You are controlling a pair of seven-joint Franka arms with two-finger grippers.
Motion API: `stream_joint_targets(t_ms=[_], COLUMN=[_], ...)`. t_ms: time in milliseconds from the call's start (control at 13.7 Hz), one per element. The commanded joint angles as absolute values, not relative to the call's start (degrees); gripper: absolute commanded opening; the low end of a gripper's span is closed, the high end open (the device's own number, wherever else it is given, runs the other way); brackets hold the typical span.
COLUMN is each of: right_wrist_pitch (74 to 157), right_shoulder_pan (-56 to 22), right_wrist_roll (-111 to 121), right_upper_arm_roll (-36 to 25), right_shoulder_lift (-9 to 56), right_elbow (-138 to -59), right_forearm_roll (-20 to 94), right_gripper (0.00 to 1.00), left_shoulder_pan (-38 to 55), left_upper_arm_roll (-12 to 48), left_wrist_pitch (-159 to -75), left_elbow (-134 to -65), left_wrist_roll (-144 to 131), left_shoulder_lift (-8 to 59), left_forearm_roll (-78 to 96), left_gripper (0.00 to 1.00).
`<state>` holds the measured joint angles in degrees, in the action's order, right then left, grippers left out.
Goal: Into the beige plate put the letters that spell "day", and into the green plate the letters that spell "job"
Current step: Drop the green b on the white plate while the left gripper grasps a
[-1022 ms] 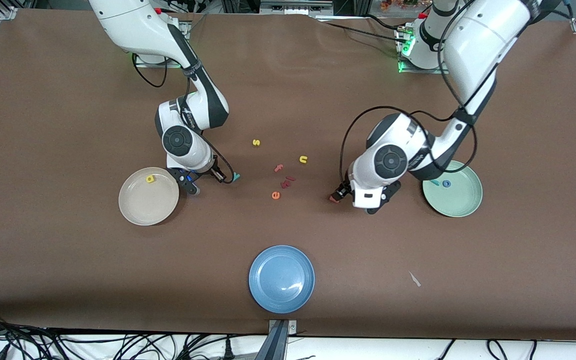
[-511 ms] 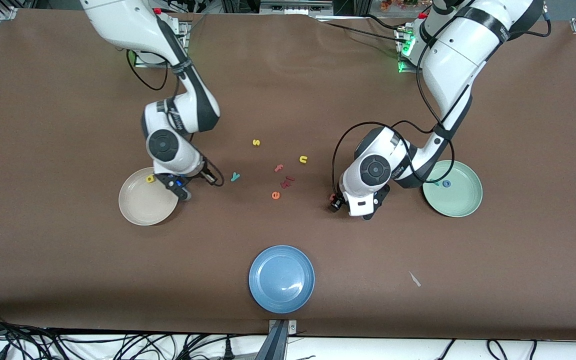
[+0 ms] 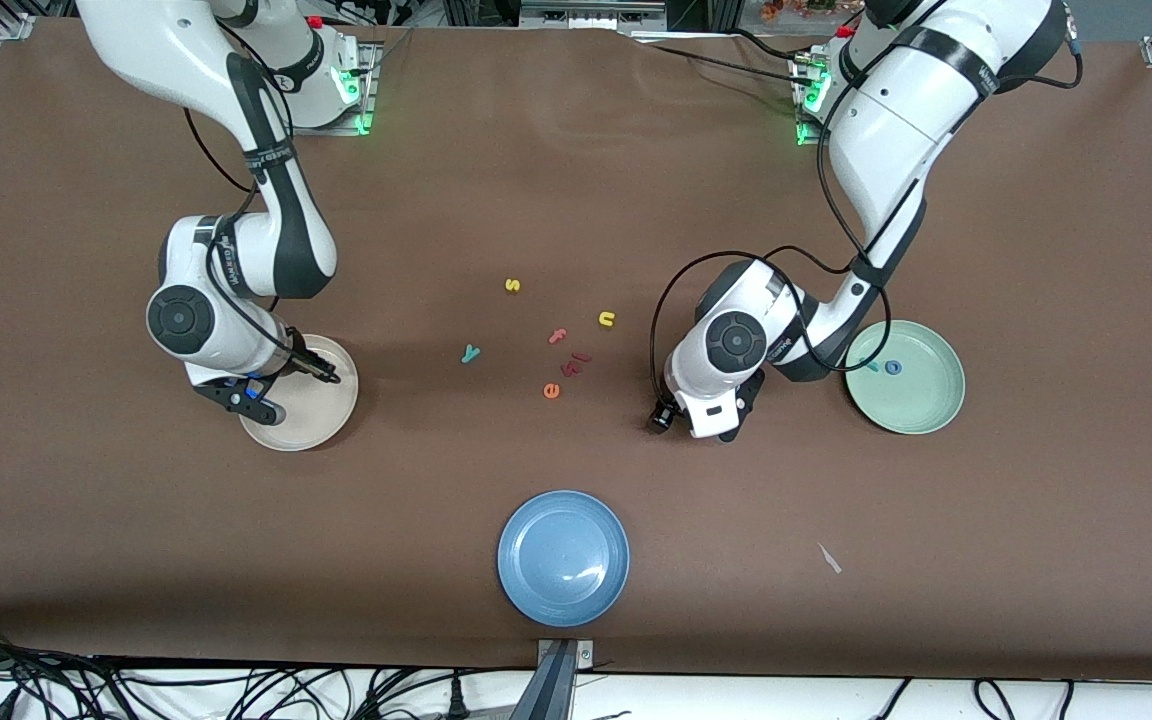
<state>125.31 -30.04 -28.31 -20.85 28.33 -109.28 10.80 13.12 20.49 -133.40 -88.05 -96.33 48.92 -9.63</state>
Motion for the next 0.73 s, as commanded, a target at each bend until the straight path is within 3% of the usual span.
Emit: stream_joint_targets(t_ms=[0,146,219,365,438,657], right_wrist_pitch=[127.6,127.3,127.2,126.7,126.7,126.6], right_shoulder_pan=[-30.5,-30.5,-30.5,-30.9,-30.9,-31.2], right_wrist_roll=[-27.1,-27.1,-27.1,-27.2,-27.5,-29.7], right_upper_arm_roll=[-20.5,-20.3,-20.2,-19.6,-18.6,-13.9], right_shoulder_lift=[30.1,30.1,30.1,29.8,29.4,28.7], right_elbow=[-109.5,-109.5,-109.5,-109.1,-109.0,-107.1], right_forearm_roll=[12.0,12.0,12.0,13.9,14.1,14.9], right_gripper=[0.32,0.88,0.96,0.97,0.97,0.96], left_shoulder_pan=[14.5,14.5,14.4,13.9,13.8,10.4], left_upper_arm_roll=[19.2,19.2,19.2,19.2,19.2,20.2], left_wrist_pitch=[-133.3,-133.3,-133.2,-133.1,-132.7,-122.6], left_elbow=[-86.2,-86.2,-86.2,-86.2,-86.2,-86.9], left_wrist_roll=[-97.0,-96.6,-96.5,-94.5,-93.4,-85.9], left_shoulder_lift=[49.7,49.7,49.7,49.3,49.0,44.1], left_forearm_roll=[-9.3,-9.4,-9.5,-10.5,-10.5,-9.8], left_gripper=[0.64,0.51,0.36,0.12,0.06,0.00])
